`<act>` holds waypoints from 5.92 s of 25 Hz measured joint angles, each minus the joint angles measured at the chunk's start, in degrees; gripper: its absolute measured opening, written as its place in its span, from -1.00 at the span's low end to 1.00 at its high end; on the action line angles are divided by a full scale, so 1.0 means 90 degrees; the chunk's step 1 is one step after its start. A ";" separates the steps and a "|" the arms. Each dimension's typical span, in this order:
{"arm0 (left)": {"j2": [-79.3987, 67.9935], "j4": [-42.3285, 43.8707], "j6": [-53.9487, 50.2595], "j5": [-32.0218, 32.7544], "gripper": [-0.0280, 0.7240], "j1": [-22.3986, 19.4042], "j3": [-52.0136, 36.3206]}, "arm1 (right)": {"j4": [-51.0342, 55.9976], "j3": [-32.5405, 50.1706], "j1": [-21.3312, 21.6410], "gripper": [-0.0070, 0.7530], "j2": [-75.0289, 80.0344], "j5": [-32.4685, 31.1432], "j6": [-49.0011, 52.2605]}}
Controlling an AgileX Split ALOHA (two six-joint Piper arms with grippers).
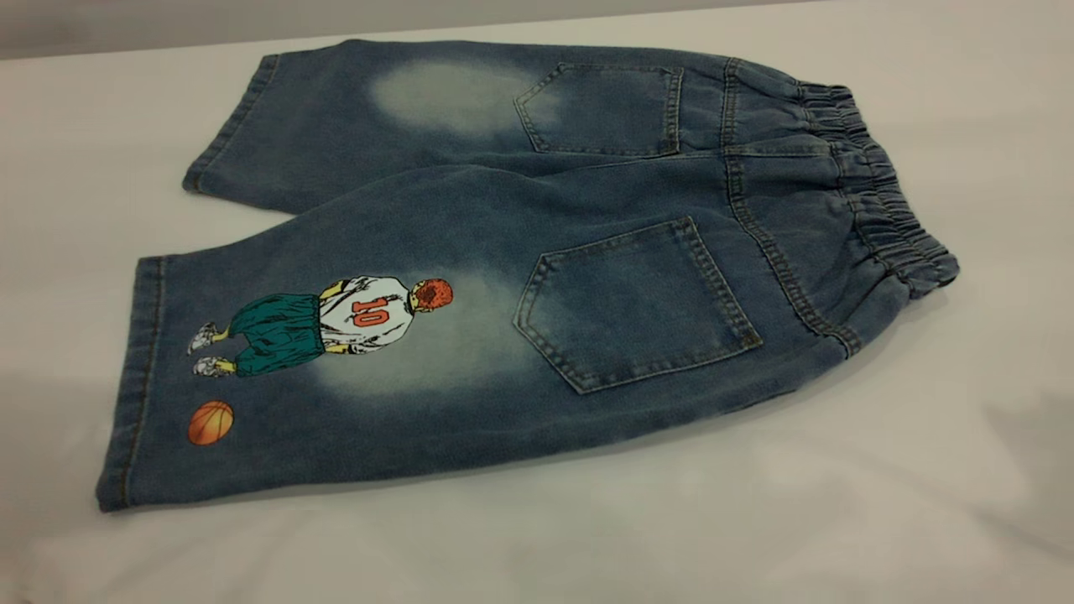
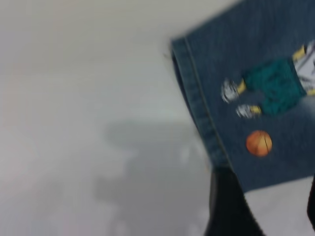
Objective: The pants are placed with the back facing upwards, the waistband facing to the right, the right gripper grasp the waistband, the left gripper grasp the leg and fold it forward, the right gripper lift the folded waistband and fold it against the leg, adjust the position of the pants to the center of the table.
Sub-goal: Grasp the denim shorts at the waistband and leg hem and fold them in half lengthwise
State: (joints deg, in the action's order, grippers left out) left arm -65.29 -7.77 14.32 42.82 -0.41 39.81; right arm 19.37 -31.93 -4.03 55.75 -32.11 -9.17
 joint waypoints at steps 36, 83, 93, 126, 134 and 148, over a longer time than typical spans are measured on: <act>-0.3231 -0.0668 -0.0026 -0.2090 0.04 0.1157 -0.0788 | 0.0964 -0.1671 0.0000 -0.35 0.6131 0.2142 -0.1074; -0.4028 -0.0175 -0.0385 -0.2709 0.04 0.1157 -0.1254 | 0.0840 -0.1712 0.0000 -0.05 0.6457 0.1902 -0.1836; -0.4175 -0.0183 -0.0392 -0.2701 0.04 0.1157 -0.1242 | 0.0840 -0.1712 0.0000 -0.05 0.6457 0.2073 -0.1870; -0.4145 -0.0125 -0.0141 -0.2642 -0.90 0.1157 -0.1215 | 0.0971 -0.1724 0.0000 -0.87 0.6749 0.2023 -0.1900; -0.3511 0.0228 -0.0137 -0.2721 -0.56 0.1157 -0.1215 | 0.0987 -0.1724 0.0000 -0.87 0.6749 0.1989 -0.1906; -0.4093 0.0181 -0.0145 -0.3156 0.18 0.1157 -0.1215 | 0.1001 -0.1724 0.0000 -0.87 0.6749 0.1964 -0.1900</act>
State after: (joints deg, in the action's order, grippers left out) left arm -102.12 -6.13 13.01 14.42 10.00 28.88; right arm 28.38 -47.44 -4.03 116.50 -14.43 -26.27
